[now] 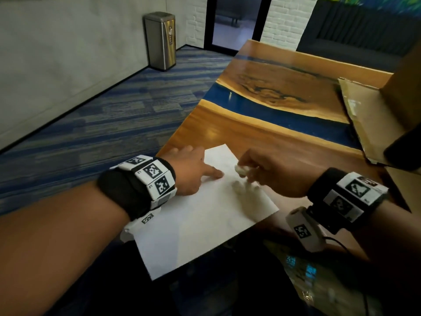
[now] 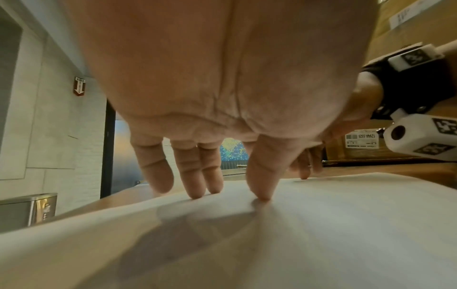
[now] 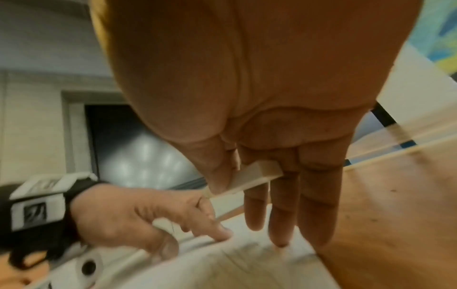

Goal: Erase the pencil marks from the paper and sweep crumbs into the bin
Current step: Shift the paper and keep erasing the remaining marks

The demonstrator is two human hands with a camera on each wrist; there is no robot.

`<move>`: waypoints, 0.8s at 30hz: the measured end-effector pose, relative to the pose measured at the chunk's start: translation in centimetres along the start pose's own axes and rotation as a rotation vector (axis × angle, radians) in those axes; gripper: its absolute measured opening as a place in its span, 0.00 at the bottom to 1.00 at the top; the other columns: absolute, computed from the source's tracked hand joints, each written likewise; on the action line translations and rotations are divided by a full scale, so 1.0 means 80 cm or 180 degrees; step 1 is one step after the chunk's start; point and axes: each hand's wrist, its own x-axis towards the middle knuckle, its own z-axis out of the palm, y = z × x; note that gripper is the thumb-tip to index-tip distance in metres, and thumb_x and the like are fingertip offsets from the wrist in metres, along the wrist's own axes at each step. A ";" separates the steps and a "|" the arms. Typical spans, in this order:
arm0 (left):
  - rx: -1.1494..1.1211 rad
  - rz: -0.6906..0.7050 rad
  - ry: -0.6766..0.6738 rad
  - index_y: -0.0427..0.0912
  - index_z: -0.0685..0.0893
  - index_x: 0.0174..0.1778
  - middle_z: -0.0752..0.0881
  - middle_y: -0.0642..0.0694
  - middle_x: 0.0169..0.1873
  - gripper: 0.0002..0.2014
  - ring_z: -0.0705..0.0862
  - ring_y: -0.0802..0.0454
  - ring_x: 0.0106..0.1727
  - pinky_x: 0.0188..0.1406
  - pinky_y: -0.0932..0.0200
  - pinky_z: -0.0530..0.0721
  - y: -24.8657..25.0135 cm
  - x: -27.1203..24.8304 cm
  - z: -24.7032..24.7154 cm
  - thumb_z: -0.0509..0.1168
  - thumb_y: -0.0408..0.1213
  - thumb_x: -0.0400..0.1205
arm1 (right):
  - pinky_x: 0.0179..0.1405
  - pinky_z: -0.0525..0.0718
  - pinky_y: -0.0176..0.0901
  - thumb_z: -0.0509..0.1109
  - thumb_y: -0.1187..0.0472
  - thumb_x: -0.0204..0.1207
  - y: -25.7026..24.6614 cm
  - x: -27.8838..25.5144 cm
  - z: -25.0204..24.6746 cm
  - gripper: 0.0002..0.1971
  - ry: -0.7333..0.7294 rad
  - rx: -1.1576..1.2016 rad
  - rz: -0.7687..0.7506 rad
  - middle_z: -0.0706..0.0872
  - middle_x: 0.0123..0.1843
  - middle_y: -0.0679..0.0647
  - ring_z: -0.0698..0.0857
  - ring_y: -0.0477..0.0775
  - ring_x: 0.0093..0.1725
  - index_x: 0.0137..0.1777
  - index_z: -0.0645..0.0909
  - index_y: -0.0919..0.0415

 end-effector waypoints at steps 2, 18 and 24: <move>0.0033 -0.0011 0.0032 0.77 0.61 0.80 0.70 0.51 0.68 0.30 0.71 0.46 0.69 0.66 0.48 0.73 0.003 0.003 -0.002 0.56 0.40 0.88 | 0.50 0.88 0.46 0.59 0.44 0.84 -0.002 -0.003 0.002 0.10 0.0052 -0.0276 0.0091 0.87 0.48 0.41 0.86 0.42 0.46 0.57 0.79 0.42; -0.0077 0.0034 -0.0497 0.67 0.49 0.87 0.43 0.50 0.89 0.53 0.46 0.46 0.88 0.84 0.38 0.57 -0.008 0.022 0.002 0.66 0.76 0.70 | 0.48 0.82 0.45 0.65 0.48 0.82 0.006 0.061 0.018 0.15 0.0068 -0.1327 -0.0226 0.81 0.58 0.46 0.79 0.50 0.50 0.67 0.79 0.48; 0.0006 0.0118 -0.0653 0.59 0.46 0.89 0.41 0.47 0.89 0.55 0.44 0.47 0.88 0.85 0.47 0.53 -0.011 0.029 -0.010 0.71 0.69 0.72 | 0.41 0.82 0.48 0.63 0.50 0.84 -0.017 0.048 0.034 0.13 -0.0286 -0.1646 -0.1058 0.76 0.57 0.47 0.80 0.54 0.45 0.65 0.77 0.51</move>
